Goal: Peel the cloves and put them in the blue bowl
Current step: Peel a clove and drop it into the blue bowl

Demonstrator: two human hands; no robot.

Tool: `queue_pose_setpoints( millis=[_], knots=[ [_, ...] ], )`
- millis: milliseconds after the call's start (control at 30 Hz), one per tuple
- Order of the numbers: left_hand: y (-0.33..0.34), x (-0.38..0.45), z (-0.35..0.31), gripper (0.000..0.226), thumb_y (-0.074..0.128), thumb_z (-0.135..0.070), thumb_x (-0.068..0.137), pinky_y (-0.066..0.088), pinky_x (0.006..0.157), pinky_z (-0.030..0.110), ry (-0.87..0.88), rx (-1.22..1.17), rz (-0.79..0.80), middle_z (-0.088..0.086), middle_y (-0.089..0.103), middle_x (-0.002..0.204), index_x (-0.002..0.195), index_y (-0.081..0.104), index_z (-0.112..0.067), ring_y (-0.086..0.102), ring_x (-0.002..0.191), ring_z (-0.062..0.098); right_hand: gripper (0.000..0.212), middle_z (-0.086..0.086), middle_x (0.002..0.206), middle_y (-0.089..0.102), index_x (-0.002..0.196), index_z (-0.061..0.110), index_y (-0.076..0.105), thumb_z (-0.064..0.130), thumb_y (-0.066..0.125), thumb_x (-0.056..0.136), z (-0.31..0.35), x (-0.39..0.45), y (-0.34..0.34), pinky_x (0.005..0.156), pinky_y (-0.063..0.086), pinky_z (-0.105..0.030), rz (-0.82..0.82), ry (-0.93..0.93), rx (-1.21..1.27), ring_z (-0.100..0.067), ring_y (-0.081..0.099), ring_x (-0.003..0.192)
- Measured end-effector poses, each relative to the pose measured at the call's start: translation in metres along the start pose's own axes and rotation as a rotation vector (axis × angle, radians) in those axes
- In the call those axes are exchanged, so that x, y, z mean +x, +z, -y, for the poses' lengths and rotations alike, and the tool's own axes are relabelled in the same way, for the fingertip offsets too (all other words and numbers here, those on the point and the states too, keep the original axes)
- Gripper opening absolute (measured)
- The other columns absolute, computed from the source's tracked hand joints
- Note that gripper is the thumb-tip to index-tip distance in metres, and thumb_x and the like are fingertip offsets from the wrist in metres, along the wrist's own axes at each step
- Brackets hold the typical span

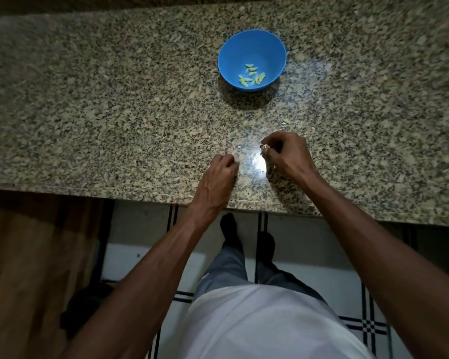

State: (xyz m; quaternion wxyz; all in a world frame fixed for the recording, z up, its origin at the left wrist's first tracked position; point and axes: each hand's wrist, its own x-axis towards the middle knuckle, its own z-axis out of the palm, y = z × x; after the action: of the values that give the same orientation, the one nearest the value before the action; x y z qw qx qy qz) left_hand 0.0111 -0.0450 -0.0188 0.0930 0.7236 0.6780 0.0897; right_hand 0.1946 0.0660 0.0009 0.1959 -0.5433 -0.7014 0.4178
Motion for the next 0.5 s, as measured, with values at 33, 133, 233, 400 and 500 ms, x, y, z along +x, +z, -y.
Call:
queue_pose_setpoints(
  millis=[33,133,233,400,500],
  knots=[
    [0.001,-0.001,0.001,0.022,0.073,0.012,0.084,0.058,0.074,0.035,-0.005,0.001,-0.005,0.011,0.063,0.110,0.102,0.071,-0.001,0.055,0.101,0.026,0.023,-0.008,0.102,0.079,0.115,0.010,0.078,0.016,0.072,0.093,-0.001,0.000,0.000,0.075,0.064,-0.035,-0.001,-0.001,0.004,-0.015,0.073,0.084],
    [0.003,0.001,-0.001,0.019,0.073,0.014,0.083,0.058,0.072,0.036,-0.012,0.012,-0.019,0.013,0.065,0.104,0.095,0.071,-0.001,0.058,0.097,0.027,0.024,-0.009,0.104,0.079,0.115,0.009,0.078,0.015,0.072,0.093,-0.003,-0.002,-0.001,0.077,0.060,-0.029,0.000,-0.011,-0.004,-0.017,0.074,0.087],
    [0.002,0.008,-0.003,0.022,0.068,0.017,0.083,0.056,0.070,0.035,-0.040,-0.009,-0.050,0.014,0.066,0.098,0.095,0.068,-0.001,0.059,0.089,0.026,0.023,-0.008,0.101,0.080,0.114,0.010,0.078,0.014,0.072,0.092,-0.004,-0.003,0.000,0.077,0.060,-0.029,0.004,0.005,0.023,-0.016,0.074,0.085],
    [-0.009,0.034,-0.004,0.014,0.058,-0.003,0.100,0.051,0.072,0.018,-0.349,-0.305,-0.247,0.003,0.067,0.098,0.102,0.072,-0.006,0.061,0.085,0.013,0.021,-0.003,0.100,0.078,0.114,0.014,0.078,0.014,0.072,0.094,-0.009,-0.002,-0.005,0.080,0.062,-0.032,0.014,0.114,0.133,-0.013,0.074,0.088],
    [-0.012,0.058,0.002,0.015,0.061,-0.005,0.099,0.049,0.072,0.014,-0.336,-0.327,-0.230,0.005,0.070,0.102,0.103,0.075,-0.007,0.062,0.088,0.013,0.020,-0.002,0.102,0.078,0.113,0.017,0.078,0.017,0.074,0.094,-0.011,-0.001,-0.008,0.086,0.063,-0.038,0.023,0.131,0.157,-0.015,0.074,0.093]
  ],
)
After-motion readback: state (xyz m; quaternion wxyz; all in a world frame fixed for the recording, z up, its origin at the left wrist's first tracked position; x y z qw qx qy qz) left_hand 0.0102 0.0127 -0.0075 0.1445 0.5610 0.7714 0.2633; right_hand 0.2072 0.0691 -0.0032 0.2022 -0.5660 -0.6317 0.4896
